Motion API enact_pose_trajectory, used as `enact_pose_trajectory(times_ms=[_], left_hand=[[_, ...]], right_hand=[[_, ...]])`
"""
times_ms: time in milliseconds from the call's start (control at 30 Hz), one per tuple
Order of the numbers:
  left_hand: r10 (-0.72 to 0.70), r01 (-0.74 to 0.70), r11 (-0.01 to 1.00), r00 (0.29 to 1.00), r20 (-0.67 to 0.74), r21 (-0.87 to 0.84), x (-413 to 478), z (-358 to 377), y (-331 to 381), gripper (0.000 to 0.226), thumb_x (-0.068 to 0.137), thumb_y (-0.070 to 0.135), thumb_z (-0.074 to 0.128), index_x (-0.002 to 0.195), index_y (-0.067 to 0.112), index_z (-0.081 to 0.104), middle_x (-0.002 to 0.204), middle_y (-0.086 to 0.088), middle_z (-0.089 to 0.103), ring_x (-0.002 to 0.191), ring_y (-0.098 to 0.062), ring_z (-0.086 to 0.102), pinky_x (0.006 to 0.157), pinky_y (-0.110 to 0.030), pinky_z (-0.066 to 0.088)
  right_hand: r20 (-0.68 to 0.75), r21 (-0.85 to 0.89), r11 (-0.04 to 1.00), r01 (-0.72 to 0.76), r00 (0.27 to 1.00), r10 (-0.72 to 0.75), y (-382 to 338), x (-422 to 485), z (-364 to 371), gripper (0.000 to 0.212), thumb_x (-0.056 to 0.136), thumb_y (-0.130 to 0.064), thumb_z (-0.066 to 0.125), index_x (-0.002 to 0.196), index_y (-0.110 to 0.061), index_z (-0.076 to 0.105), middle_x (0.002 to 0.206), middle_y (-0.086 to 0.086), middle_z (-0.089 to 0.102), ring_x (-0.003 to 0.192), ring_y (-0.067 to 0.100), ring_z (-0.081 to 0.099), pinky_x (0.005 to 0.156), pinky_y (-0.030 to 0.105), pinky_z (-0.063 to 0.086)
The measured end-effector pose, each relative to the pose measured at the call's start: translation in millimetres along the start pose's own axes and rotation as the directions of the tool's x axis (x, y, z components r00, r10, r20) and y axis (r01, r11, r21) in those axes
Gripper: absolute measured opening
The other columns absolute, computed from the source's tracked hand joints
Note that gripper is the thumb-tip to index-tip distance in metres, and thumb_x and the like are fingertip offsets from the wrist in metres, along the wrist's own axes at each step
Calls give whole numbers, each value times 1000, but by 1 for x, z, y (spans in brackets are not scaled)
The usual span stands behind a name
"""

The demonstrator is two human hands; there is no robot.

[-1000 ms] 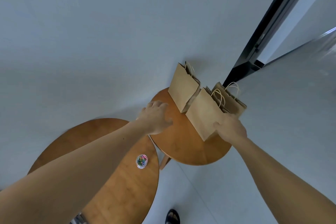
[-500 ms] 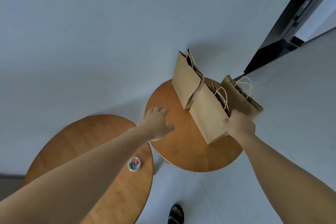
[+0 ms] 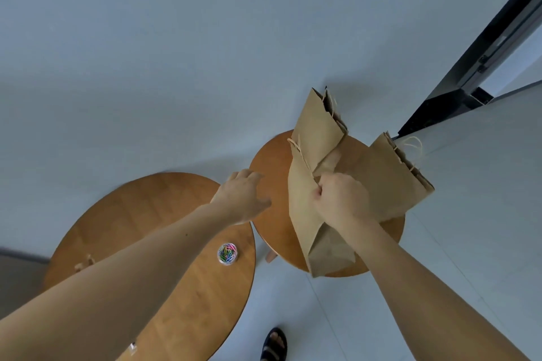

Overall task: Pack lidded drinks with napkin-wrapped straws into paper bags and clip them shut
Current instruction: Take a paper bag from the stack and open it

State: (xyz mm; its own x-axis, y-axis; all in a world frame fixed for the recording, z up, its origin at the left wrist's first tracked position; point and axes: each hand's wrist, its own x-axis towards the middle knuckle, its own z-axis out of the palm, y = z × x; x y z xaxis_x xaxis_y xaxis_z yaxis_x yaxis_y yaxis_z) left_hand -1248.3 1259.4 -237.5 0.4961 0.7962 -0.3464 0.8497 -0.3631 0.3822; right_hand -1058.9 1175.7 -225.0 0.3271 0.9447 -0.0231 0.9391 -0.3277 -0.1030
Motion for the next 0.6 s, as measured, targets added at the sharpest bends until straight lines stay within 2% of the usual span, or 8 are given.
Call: enact_pose_trajectory(times_ms=[100, 267, 433, 500, 600], left_hand=[[-62, 60, 997, 997, -39, -57, -29, -10, -43, 65, 94, 46, 55, 151, 22, 33, 157, -3, 32, 144, -28, 28, 114, -45, 30], [-189, 177, 975, 979, -82, -131, -88, -27, -138, 62, 93, 44, 56, 148, 21, 36, 154, -7, 35, 141, -31, 30, 111, -47, 33], [-302, 285, 938, 951, -59, -198, -146, -13, -212, 66, 93, 48, 53, 150, 22, 33, 155, -4, 35, 142, -27, 30, 111, -45, 33], [-321, 307, 928, 947, -31, -212, -165, 3, -231, 65, 93, 50, 51, 150, 23, 34, 154, -4, 36, 141, -26, 31, 111, -45, 34], [-357, 353, 903, 934, 28, -246, -185, 26, -254, 66, 93, 51, 49, 150, 23, 33, 154, -4, 36, 141, -27, 31, 111, -44, 33]], right_hand=[[10, 81, 991, 104, 994, -105, -63, -13, -3, 16, 92, -25, 54, 85, -11, 59, 78, 3, 58, 73, 24, 60, 59, 31, 48], [8, 124, 960, 250, 967, -253, -173, -39, 20, 15, 88, -21, 53, 76, -15, 46, 75, 3, 53, 70, 27, 57, 56, 31, 40], [32, 155, 942, 299, 951, -308, -253, -71, 67, 13, 89, -18, 53, 80, -10, 56, 79, 3, 56, 68, 24, 57, 55, 32, 40], [44, 180, 934, 308, 946, -320, -274, -84, 88, 13, 91, -17, 55, 79, -11, 56, 78, 2, 55, 66, 21, 54, 54, 29, 34], [89, 172, 935, 310, 941, -328, -293, -105, 114, 16, 95, -21, 52, 88, -8, 60, 85, 5, 60, 74, 23, 61, 57, 26, 32]])
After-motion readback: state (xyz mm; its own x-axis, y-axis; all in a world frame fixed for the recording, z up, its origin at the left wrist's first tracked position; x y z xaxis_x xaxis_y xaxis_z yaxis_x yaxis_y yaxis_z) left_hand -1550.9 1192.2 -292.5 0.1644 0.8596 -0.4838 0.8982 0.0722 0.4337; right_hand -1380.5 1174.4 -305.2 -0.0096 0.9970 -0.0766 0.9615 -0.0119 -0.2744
